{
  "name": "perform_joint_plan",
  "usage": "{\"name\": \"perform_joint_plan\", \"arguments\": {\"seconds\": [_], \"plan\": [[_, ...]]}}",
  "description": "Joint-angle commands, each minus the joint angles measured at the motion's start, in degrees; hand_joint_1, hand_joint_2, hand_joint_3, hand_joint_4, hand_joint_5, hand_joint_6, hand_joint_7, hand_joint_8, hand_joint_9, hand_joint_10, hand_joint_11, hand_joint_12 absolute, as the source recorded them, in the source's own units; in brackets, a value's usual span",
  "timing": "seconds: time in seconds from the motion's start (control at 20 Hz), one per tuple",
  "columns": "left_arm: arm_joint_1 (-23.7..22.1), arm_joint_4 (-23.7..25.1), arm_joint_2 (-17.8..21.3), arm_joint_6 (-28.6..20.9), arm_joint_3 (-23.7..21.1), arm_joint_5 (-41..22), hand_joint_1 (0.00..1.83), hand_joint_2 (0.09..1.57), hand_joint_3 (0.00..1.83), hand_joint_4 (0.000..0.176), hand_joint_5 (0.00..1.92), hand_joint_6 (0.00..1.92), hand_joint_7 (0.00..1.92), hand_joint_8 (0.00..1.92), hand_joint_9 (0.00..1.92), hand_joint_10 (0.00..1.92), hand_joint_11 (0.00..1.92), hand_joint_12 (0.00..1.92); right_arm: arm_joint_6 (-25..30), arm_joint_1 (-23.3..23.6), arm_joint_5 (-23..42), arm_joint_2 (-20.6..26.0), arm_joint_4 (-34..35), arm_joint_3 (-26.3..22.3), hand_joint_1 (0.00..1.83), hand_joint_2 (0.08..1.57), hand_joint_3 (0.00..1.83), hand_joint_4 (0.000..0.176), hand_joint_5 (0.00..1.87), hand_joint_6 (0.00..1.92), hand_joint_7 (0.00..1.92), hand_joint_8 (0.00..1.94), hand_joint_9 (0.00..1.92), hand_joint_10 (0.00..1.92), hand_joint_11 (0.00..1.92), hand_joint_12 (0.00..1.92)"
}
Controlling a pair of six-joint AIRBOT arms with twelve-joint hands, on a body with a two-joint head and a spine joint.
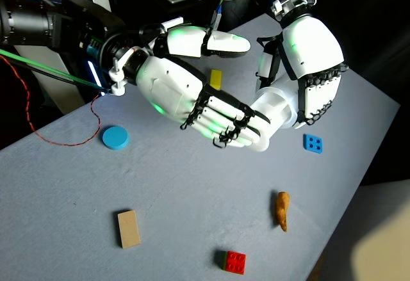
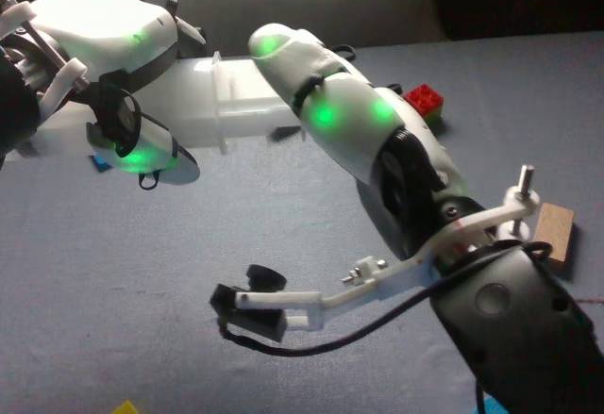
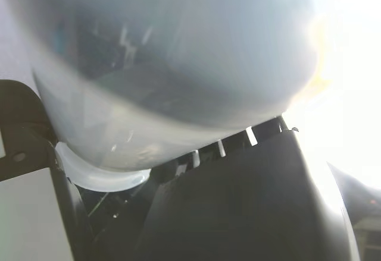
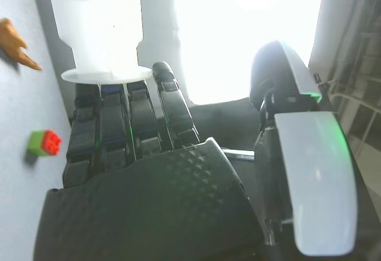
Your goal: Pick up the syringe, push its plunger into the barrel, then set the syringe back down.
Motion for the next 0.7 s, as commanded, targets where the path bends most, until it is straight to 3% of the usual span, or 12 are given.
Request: {"name": "perform_joint_plan", "arguments": {"seconds": [0.0,0.05,0.1,0.25,0.3,0.4,0.5,0.65], "plan": [[-1.2,3.02,-0.85,-1.25,-0.6,-0.4,1.47,1.11,0.0,0.0,0.9,0.93,0.88,1.08,0.97,1.09,0.85,1.43,0.76,1.32,-5.91,-1.68,-11.19,-0.64,0.14,1.14,0.0,0.0,0.12,0.0,0.09,0.0,0.09,0.0,0.0,0.33],[-1.22,3.02,-0.85,-1.25,-0.6,-0.37,1.39,1.12,0.0,0.0,0.89,1.01,0.89,1.1,0.97,1.17,0.86,1.23,0.81,1.47,-5.94,-2.17,-11.31,-0.32,0.15,1.14,0.0,0.0,0.12,0.0,0.09,0.0,0.09,0.0,0.0,0.33],[-1.22,3.02,-0.85,-1.25,-0.65,-0.26,1.47,1.11,0.0,0.0,0.9,0.95,0.9,1.06,0.98,1.07,0.83,1.47,0.86,1.6,-5.94,-2.63,-11.31,-0.05,0.14,1.14,0.0,0.0,0.12,0.0,0.09,0.0,0.08,0.0,0.0,0.32],[-1.22,3.02,-0.85,-1.25,-0.74,-0.25,1.49,1.12,0.0,0.0,0.94,0.92,0.88,1.09,0.94,1.12,0.71,1.58,1.06,2.05,-5.95,-4.04,-11.35,0.59,0.19,1.12,0.0,0.0,0.14,0.0,0.1,0.0,0.09,0.0,0.0,0.32],[-1.24,3.02,-0.85,-1.25,-0.74,-0.25,1.39,1.14,0.0,0.0,0.92,0.97,0.88,1.16,0.88,1.25,0.63,1.35,1.06,2.26,-5.95,-4.56,-11.36,0.74,0.22,1.12,0.0,0.0,0.14,0.0,0.1,0.0,0.09,0.0,0.0,0.32],[-1.31,3.02,-0.85,-1.25,-0.79,-0.25,1.37,1.14,0.0,0.0,0.92,0.97,0.88,1.18,0.87,1.28,0.66,1.22,1.16,2.59,-5.96,-5.54,-11.46,1.02,0.25,1.12,0.0,0.0,0.15,0.0,0.11,0.0,0.09,0.0,0.0,0.35],[-1.35,3.02,-0.85,-1.26,-0.92,-0.25,1.36,1.15,0.0,0.0,0.92,0.98,0.81,1.25,0.85,1.31,0.72,1.17,1.64,2.76,-5.98,-6.12,-11.46,1.1,0.24,1.12,0.0,0.0,0.13,0.0,0.09,0.0,0.08,0.0,0.0,0.32],[-1.39,3.02,-0.85,-1.26,-0.96,-0.25,1.36,1.16,0.0,0.0,0.9,1.04,0.81,1.26,0.82,1.33,0.66,1.2,1.72,2.87,-5.43,-5.97,-11.66,1.11,0.23,1.12,0.0,0.0,0.13,0.0,0.1,0.0,0.08,0.0,0.0,0.31]]}}
